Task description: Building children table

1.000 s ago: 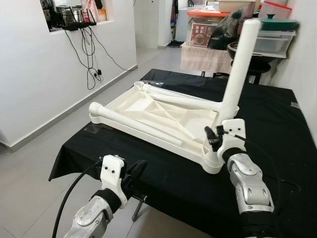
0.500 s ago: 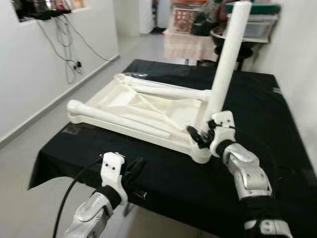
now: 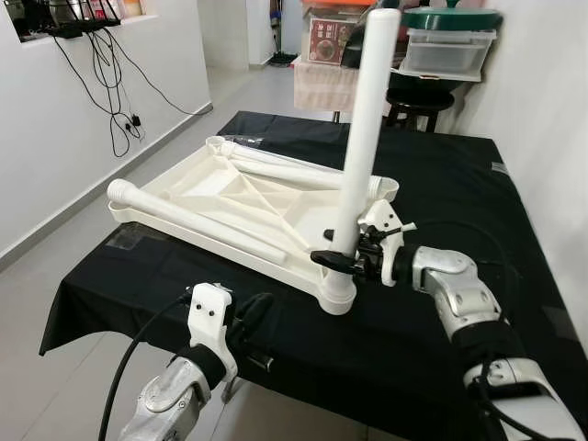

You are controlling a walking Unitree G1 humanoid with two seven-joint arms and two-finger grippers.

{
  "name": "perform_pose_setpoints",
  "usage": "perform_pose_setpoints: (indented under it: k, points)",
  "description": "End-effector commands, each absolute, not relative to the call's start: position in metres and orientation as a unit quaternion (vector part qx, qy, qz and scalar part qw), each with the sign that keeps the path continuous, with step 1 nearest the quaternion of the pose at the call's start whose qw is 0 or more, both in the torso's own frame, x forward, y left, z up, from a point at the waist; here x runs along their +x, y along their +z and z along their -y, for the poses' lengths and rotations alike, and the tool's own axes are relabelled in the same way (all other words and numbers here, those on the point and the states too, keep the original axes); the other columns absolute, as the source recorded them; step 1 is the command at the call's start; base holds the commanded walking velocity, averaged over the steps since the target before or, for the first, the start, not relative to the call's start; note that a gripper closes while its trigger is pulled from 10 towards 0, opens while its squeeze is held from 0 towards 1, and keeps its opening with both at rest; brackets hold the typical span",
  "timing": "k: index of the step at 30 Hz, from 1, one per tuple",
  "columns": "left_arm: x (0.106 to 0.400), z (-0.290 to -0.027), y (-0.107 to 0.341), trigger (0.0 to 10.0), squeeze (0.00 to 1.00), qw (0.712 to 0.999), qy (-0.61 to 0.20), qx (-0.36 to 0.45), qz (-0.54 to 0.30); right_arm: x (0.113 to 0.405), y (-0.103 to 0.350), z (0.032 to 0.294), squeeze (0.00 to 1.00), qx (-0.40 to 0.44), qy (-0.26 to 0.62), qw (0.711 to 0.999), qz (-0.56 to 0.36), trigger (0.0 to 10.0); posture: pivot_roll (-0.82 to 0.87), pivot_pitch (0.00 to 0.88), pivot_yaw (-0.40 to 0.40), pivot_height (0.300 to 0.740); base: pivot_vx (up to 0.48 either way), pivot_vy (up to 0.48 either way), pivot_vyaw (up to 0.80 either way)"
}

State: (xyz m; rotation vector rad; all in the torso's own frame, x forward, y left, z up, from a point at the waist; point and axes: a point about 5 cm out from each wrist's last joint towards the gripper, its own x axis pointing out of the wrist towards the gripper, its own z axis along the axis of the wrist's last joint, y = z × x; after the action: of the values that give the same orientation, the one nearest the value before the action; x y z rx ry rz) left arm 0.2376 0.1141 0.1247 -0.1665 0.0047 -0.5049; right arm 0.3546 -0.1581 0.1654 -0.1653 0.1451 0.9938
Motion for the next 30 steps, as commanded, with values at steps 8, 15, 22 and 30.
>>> perform_pose_setpoints:
  k: [8, 15, 22, 30]
  points:
    - [0.235, -0.114, 0.123, 10.0, 0.0, 0.967, -0.244, -0.078, -0.008, 0.35, 0.146, 0.168, 0.0, -0.053, 0.414, 0.904, -0.095, 0.0, 0.03, 0.0, -0.036, 0.74, 0.0, 0.0, 0.0]
    - [0.233, -0.116, 0.123, 10.0, 0.0, 0.967, -0.244, -0.077, -0.008, 0.308, 0.104, 0.212, 0.0, -0.054, -0.041, 0.983, -0.168, 0.0, 0.02, 0.0, -0.045, 0.74, 0.0, 0.0, 0.0]
    - [0.234, -0.116, 0.122, 10.0, 0.0, 0.966, -0.244, -0.078, -0.01, 0.315, 0.106, 0.206, 0.0, -0.065, -0.02, 0.985, -0.156, 0.0, 0.03, 0.0, -0.05, 0.74, 0.0, 0.0, 0.0]
    - [0.234, -0.115, 0.121, 10.0, 0.0, 0.967, -0.242, -0.078, -0.01, 0.325, 0.121, 0.176, 1.0, -0.049, 0.043, 0.988, -0.14, 10.0, 0.04, 0.0, -0.053, 0.74, 0.0, 0.0, 0.0]
